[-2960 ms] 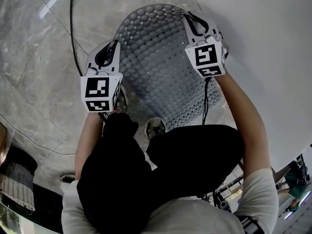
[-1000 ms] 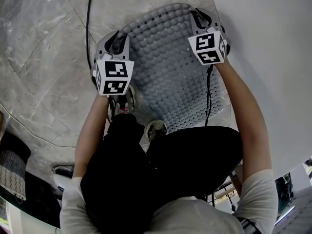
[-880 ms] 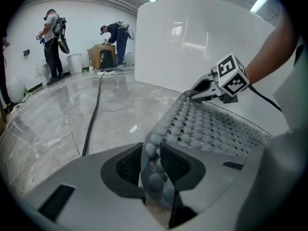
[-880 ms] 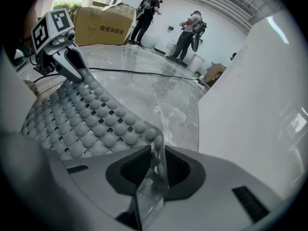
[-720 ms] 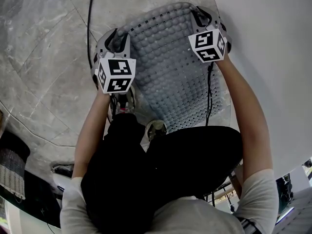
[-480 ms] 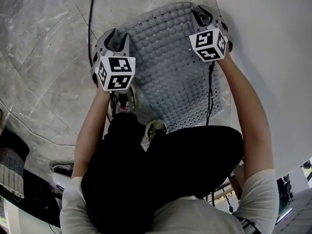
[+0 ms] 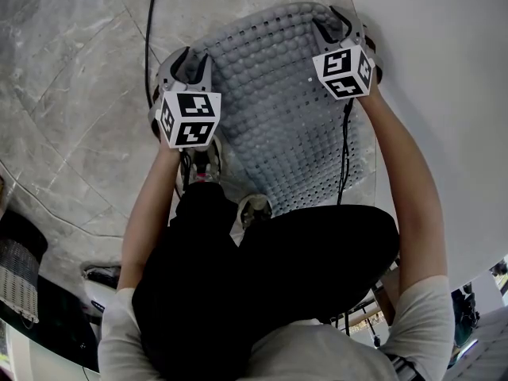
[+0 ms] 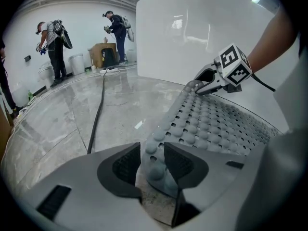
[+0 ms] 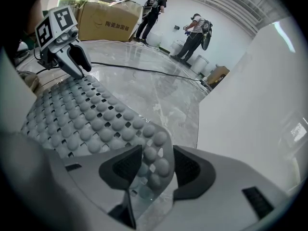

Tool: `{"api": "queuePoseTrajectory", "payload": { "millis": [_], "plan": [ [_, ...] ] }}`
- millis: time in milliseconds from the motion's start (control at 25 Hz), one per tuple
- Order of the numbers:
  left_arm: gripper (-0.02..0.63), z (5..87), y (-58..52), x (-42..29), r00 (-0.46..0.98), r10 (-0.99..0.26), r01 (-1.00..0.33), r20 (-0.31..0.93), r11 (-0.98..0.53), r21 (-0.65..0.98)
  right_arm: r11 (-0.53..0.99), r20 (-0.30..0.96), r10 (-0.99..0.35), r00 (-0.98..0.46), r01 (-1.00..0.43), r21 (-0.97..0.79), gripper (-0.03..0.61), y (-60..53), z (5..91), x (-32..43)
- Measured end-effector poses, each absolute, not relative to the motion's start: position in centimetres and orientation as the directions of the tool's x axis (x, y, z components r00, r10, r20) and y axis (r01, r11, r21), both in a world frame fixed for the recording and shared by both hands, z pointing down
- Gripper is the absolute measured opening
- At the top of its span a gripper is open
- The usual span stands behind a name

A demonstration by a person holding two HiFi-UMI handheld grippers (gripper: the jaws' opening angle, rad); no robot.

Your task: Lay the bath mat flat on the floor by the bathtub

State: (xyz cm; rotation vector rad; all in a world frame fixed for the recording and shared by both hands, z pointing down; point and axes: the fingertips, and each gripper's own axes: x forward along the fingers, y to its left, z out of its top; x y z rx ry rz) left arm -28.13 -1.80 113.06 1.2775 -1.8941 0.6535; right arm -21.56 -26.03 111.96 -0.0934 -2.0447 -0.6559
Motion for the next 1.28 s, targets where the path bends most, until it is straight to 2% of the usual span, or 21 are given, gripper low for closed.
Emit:
{"api": "queuePoseTrajectory", "payload": {
  "millis": [760,960,1000,1160,1280],
  "plan": [
    [0.143,112.9,-1.9,-27.0,-0.208,-0.557,-0.938,0.804,0.347,-0.002,0.839,0.808,-0.23,-0.542,0.31,0.447,0.21,-26.7,110.8,-19.1],
    [0.141,112.4,-2.3,-26.5,-0.2,-0.569,-0.942,0.798,0.337,0.004,0.862,0.787,-0.23,-0.573,0.254,0.438,0.207,-26.0,109.9,-18.8],
    [0.142,112.3,-2.4,-26.3,-0.199,-0.572,-0.942,0.796,0.335,0.006,0.869,0.781,-0.227,-0.583,0.242,0.433,0.193,-25.6,109.8,-18.9],
    [0.141,112.1,-3.0,-25.7,-0.189,-0.584,-0.946,0.79,0.323,0.013,0.881,0.755,-0.204,-0.623,0.22,0.42,0.044,-23.8,109.2,-18.9],
    [0.141,111.9,-3.4,-25.3,-0.173,-0.595,-0.95,0.785,0.31,0.026,0.886,0.756,-0.18,-0.629,0.23,0.403,0.017,-22.6,109.3,-18.9]
  ]
}}
